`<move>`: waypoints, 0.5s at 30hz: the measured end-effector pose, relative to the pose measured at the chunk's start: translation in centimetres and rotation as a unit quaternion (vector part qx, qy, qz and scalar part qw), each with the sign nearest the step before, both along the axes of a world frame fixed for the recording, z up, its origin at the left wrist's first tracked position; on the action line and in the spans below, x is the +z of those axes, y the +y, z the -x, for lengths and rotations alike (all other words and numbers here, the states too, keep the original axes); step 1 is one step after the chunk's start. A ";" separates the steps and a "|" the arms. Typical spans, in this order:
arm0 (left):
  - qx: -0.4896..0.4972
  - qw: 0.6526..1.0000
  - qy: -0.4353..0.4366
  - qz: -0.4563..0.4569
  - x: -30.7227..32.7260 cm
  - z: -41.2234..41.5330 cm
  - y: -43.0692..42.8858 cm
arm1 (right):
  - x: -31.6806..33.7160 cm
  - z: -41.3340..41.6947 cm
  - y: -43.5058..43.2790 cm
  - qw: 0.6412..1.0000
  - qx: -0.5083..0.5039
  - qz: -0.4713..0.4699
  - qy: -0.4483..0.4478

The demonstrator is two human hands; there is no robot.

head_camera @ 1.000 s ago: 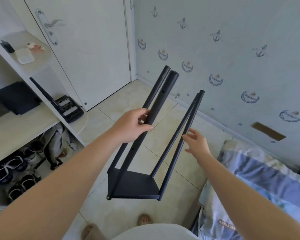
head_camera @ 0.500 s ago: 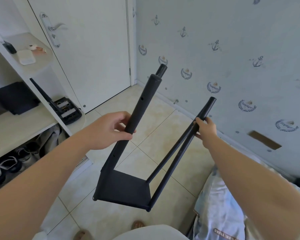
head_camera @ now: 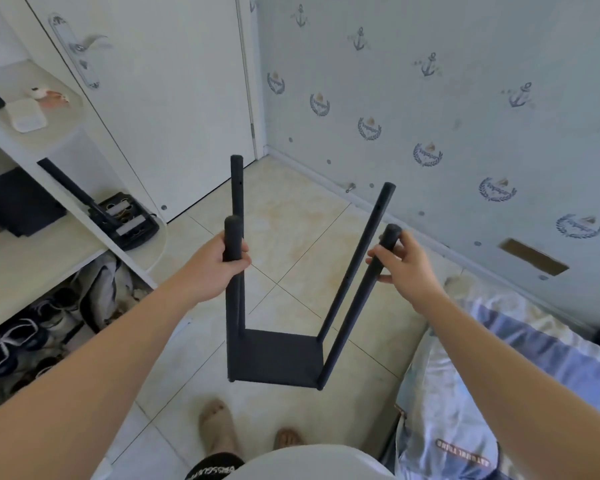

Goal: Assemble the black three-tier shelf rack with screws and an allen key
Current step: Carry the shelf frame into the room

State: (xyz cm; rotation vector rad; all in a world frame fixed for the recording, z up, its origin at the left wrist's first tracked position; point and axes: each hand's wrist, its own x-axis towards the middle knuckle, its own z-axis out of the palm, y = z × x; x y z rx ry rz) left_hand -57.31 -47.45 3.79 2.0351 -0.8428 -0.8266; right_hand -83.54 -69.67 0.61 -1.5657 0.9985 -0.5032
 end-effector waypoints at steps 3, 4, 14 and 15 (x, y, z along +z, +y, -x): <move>-0.005 0.999 0.003 -0.032 -2.9 -0.5 -0.9 | -1.3 -0.2 0.1 0.997 -0.005 0.041 0.064; -0.007 0.999 0.005 -0.041 -3.8 -0.7 -1.4 | -1.7 -0.3 -0.1 0.993 -0.008 0.067 0.096; 0.001 0.988 0.053 -0.147 -13.3 -5.7 -9.1 | -7.2 -3.1 -3.1 0.961 -0.072 0.051 0.264; -0.003 0.986 0.065 -0.154 -14.2 -6.4 -10.0 | -8.1 -3.6 -3.5 0.958 -0.085 0.036 0.271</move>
